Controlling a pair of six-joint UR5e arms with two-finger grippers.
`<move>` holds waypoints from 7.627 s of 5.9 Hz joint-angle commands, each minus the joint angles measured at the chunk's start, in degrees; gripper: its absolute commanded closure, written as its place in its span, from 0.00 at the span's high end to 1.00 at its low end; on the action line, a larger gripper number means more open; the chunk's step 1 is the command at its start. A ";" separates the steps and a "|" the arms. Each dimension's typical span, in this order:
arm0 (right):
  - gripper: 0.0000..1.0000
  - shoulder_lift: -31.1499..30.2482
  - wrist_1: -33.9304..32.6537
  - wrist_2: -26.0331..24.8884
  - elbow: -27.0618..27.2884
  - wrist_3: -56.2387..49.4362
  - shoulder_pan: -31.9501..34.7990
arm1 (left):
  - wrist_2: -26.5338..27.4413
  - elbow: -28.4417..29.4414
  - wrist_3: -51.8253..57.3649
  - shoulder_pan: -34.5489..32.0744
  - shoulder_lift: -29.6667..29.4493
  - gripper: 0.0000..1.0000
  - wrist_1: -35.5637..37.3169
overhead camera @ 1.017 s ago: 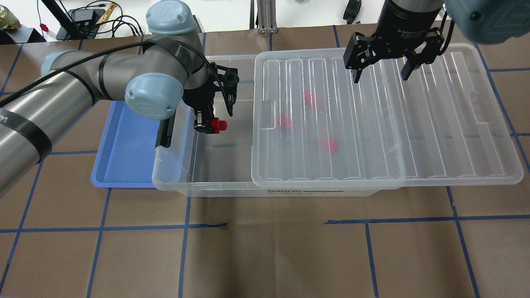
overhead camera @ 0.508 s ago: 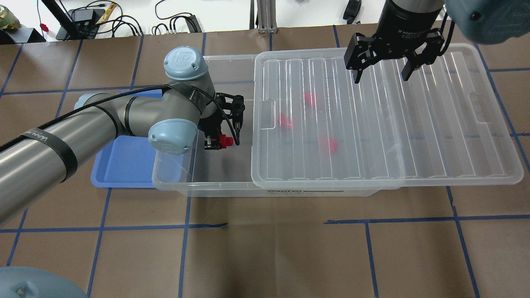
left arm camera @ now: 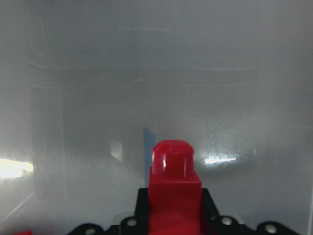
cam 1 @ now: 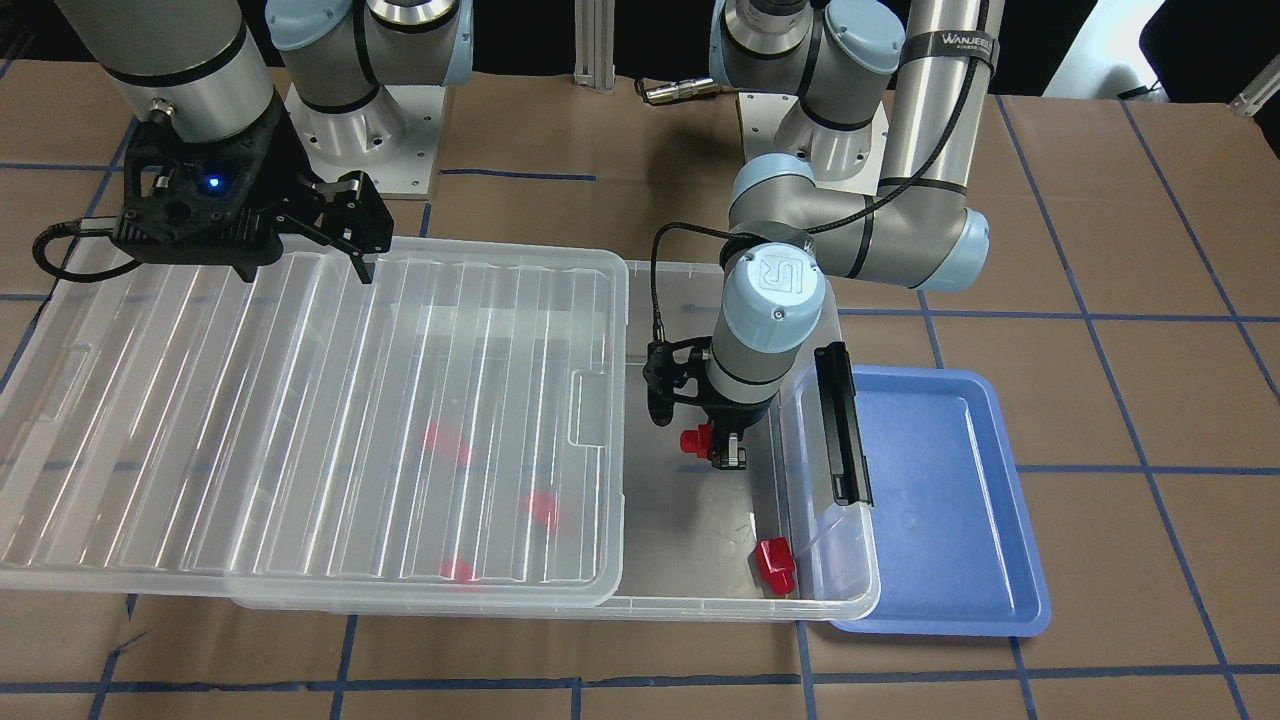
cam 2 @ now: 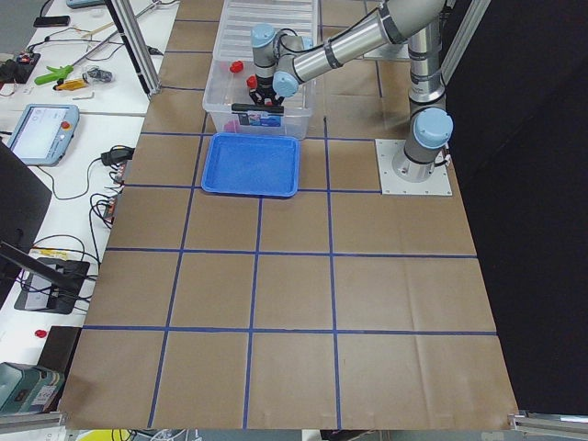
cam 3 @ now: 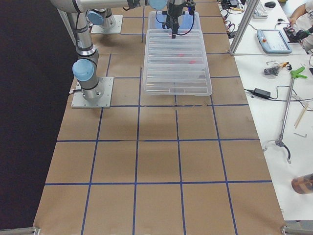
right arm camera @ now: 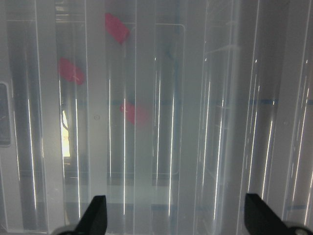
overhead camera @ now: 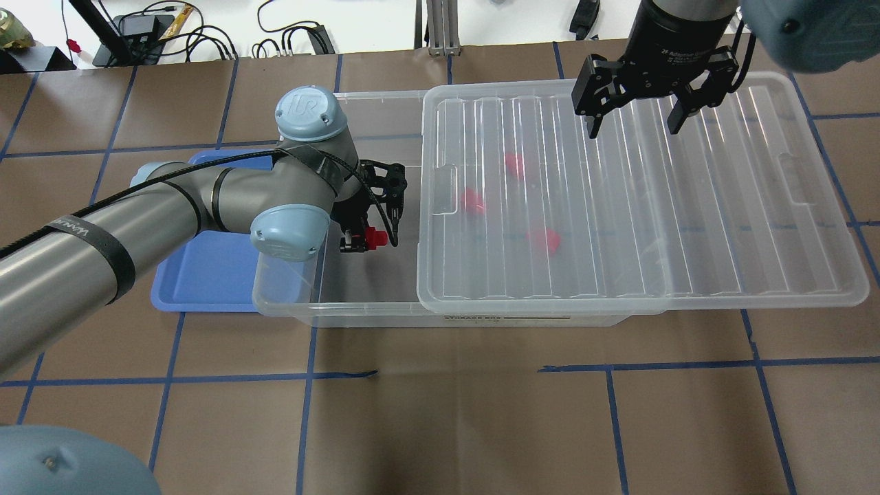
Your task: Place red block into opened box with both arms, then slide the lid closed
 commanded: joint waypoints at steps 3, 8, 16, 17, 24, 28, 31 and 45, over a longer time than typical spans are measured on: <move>1.00 -0.03 -0.08 0.00 -0.06 -0.09 0.00 | -0.02 1.56 -0.34 0.27 0.92 0.87 -1.20; 1.00 1.02 -1.05 -0.97 0.20 -19.35 -17.86 | -0.64 24.19 -17.16 0.36 11.72 0.88 -43.04; 1.00 5.07 -21.85 -4.84 15.38 -33.93 -40.43 | 0.16 26.71 -78.44 7.48 16.39 0.98 -38.64; 1.00 4.72 -23.97 -4.92 17.24 -33.75 -40.43 | 0.33 26.71 -83.87 7.30 16.83 0.99 -40.56; 1.00 3.39 -23.72 -3.78 18.13 -30.86 -34.38 | -0.20 26.53 -86.65 7.56 16.92 0.99 -40.76; 1.00 -1.15 -23.72 -1.15 23.74 -26.04 -32.61 | -0.20 26.35 -86.03 7.56 16.31 0.99 -39.79; 1.00 -1.62 -23.72 -0.18 24.20 -22.60 -27.88 | -0.46 26.27 -86.12 7.56 15.60 0.99 -35.31; 1.00 -2.23 -23.64 4.67 25.00 -15.55 -20.92 | -0.20 26.27 -86.03 7.48 15.78 0.99 -35.31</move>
